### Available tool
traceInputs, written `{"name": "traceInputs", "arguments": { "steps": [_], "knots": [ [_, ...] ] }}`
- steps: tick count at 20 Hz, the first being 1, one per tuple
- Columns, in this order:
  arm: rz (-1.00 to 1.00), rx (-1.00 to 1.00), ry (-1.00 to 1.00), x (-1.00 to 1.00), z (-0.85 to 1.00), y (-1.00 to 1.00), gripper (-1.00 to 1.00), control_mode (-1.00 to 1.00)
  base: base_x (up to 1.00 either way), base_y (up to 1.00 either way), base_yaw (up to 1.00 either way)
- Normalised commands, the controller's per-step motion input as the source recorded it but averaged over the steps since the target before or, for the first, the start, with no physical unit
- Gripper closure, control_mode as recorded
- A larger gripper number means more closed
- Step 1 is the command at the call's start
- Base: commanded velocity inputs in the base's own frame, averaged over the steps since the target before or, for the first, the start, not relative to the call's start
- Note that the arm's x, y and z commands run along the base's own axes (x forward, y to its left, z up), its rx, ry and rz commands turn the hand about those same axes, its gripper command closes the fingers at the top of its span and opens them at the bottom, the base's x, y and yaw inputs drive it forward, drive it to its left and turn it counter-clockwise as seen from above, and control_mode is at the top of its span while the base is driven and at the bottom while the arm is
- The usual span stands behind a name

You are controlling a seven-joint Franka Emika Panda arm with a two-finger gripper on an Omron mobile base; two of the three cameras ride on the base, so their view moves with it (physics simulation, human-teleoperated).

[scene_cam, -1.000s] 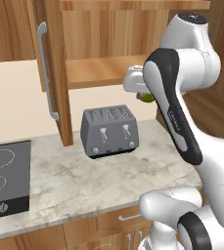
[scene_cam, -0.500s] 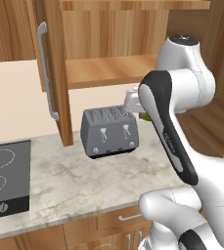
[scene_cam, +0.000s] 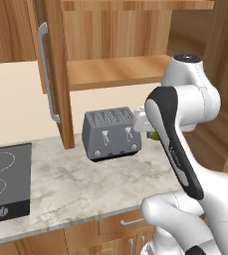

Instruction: Pick the mangos from the cabinet and place them in one bowl. Pick the carrot from the sink and place it in the other bowl.

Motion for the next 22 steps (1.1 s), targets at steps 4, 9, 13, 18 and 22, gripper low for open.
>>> {"name": "traceInputs", "arguments": {
  "steps": [4, 9, 13, 18, 22],
  "knots": [
    [0.00, -0.07, 0.09, -0.04, -0.35, -0.20, 1.00, -1.00, 0.00, 0.00, 0.00],
    [0.00, -0.01, 0.00, -0.03, -0.55, -0.12, 1.00, -1.00, 0.00, 0.00, 0.00],
    [0.00, 0.00, 0.00, 0.00, 0.00, 0.00, 1.00, -1.00, 0.00, 0.00, 0.00],
    [0.00, 0.00, 0.00, 0.00, 0.00, 0.00, 1.00, 1.00, 0.00, 0.00, 0.00],
    [0.00, 0.00, 0.00, 0.00, 0.00, 0.00, 1.00, 1.00, -0.43, 0.00, -0.01]
  ]
}}
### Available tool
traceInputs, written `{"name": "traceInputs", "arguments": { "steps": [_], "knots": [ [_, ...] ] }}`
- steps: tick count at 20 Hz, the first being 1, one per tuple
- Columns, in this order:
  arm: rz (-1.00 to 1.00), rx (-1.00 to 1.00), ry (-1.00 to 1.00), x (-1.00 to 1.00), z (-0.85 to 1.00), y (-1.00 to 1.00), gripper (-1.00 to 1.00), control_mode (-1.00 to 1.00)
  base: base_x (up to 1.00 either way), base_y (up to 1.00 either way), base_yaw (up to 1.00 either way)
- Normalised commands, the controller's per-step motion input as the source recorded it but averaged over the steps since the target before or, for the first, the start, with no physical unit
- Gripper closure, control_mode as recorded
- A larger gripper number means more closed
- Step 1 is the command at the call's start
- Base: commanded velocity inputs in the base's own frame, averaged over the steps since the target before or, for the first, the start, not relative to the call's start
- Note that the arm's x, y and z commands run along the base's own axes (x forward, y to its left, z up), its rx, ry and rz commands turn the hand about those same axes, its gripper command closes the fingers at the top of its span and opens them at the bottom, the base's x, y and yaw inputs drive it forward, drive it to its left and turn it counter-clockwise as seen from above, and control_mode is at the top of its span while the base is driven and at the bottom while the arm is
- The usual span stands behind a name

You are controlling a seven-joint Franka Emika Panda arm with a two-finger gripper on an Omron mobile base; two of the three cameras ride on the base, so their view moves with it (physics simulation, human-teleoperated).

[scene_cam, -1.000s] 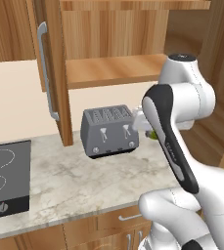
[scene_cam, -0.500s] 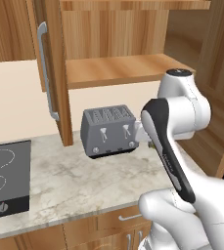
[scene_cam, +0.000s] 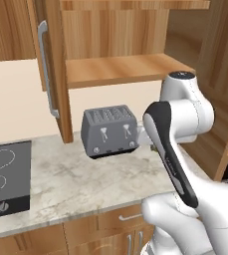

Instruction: Pick the mangos from the cabinet and place them in one bowl. Pick the carrot from the sink and place it in the other bowl.

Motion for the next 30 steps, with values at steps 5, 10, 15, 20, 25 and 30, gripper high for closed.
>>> {"name": "traceInputs", "arguments": {
  "steps": [5, 10, 15, 20, 25, 30],
  "knots": [
    [0.00, 0.00, 0.00, 0.00, 0.00, 0.00, 1.00, 1.00, -1.00, 0.00, -0.06],
    [0.00, 0.00, 0.00, 0.00, 0.00, 0.00, 1.00, 1.00, -0.23, 0.00, 0.22],
    [0.00, 0.00, 0.00, 0.00, 0.00, 0.00, 1.00, 1.00, -0.08, 0.04, 0.75],
    [0.00, 0.00, 0.00, 0.00, 0.00, 0.00, 1.00, 1.00, -0.15, 0.01, 0.80],
    [0.00, 0.00, 0.00, 0.00, 0.00, 0.00, 1.00, 1.00, -0.34, 0.01, 0.81],
    [0.00, 0.00, 0.00, 0.00, 0.00, 0.00, 1.00, 1.00, -0.48, 0.00, 0.86]
  ]
}}
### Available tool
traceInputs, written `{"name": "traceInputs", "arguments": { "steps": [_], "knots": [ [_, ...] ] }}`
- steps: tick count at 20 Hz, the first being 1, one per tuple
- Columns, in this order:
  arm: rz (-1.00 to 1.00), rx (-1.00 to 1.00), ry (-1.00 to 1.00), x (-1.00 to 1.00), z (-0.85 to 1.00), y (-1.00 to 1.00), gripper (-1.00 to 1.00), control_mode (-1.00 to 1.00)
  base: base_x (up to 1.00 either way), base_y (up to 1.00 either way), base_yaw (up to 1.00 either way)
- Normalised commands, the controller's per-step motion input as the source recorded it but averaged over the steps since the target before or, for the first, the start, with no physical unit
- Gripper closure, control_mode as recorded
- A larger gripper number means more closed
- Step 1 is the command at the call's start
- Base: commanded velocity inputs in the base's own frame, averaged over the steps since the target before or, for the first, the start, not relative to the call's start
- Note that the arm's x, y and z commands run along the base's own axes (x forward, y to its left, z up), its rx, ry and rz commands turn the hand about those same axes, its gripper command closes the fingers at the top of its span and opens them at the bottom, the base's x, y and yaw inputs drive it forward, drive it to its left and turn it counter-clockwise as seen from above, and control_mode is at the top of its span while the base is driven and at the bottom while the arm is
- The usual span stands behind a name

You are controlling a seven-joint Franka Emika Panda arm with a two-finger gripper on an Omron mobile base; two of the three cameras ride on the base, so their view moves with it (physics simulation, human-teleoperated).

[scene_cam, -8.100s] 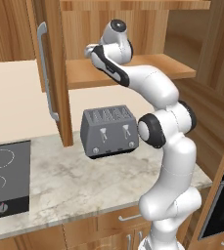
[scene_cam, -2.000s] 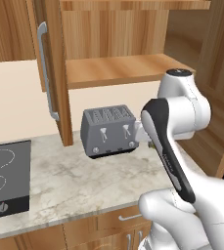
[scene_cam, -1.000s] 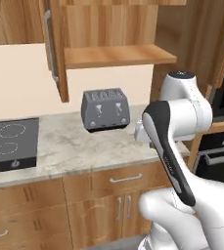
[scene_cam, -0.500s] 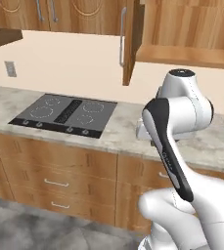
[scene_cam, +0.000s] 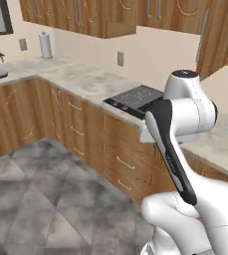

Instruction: Pick the mangos from the cabinet and place them in one bowl. Pick the carrot from the sink and place it in the other bowl.

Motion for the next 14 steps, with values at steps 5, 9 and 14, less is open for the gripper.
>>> {"name": "traceInputs", "arguments": {
  "steps": [5, 9, 14],
  "knots": [
    [0.00, 0.00, 0.00, 0.00, 0.00, 0.00, 1.00, 1.00, -0.34, 0.00, 0.92],
    [0.00, 0.00, 0.00, 0.00, 0.00, 0.00, 1.00, 1.00, -0.29, 0.00, 0.94],
    [0.00, 0.00, 0.00, 0.00, 0.00, 0.00, 1.00, 1.00, -0.28, 0.00, 0.95]
  ]
}}
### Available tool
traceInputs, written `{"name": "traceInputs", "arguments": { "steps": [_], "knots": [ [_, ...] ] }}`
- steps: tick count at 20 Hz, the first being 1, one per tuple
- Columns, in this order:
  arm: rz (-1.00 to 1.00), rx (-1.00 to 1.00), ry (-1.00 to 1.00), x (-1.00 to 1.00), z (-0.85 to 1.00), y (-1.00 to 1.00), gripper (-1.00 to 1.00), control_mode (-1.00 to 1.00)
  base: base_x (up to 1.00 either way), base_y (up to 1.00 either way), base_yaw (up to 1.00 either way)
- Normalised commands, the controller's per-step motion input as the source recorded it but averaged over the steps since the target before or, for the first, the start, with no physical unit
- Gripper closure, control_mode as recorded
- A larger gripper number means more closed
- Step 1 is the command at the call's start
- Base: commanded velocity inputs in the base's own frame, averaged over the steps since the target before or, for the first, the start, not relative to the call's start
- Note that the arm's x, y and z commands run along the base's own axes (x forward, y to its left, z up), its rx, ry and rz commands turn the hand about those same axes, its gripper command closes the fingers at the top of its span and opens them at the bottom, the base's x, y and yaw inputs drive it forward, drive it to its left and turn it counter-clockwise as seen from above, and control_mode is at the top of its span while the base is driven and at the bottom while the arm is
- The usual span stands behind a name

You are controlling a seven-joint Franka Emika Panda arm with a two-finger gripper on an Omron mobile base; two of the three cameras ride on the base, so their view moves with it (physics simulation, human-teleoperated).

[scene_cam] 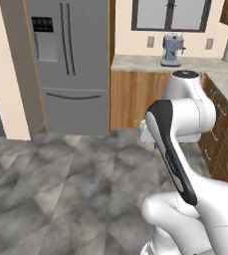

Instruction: Pick the mangos from the cabinet and place them in one bowl. Pick the carrot from the sink and place it in the other bowl.

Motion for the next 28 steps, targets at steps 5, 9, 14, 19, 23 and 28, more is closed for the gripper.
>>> {"name": "traceInputs", "arguments": {
  "steps": [5, 9, 14, 19, 23, 28],
  "knots": [
    [0.00, 0.00, 0.00, 0.00, 0.00, 0.00, 1.00, 1.00, -0.23, 0.00, 0.96],
    [0.00, 0.00, 0.00, 0.00, 0.00, 0.00, 1.00, 1.00, -0.19, 0.00, 0.97],
    [0.00, 0.00, 0.00, 0.00, 0.00, 0.00, 1.00, 1.00, -0.20, 0.00, 0.81],
    [0.00, 0.00, 0.00, 0.00, 0.00, 0.00, 1.00, 1.00, 0.12, 0.46, 0.01],
    [0.00, 0.00, 0.00, 0.00, 0.00, 0.00, 1.00, 1.00, 0.03, 0.96, 0.01],
    [0.00, 0.00, 0.00, 0.00, 0.00, 0.00, 1.00, 1.00, 0.05, 0.70, 0.35]
  ]
}}
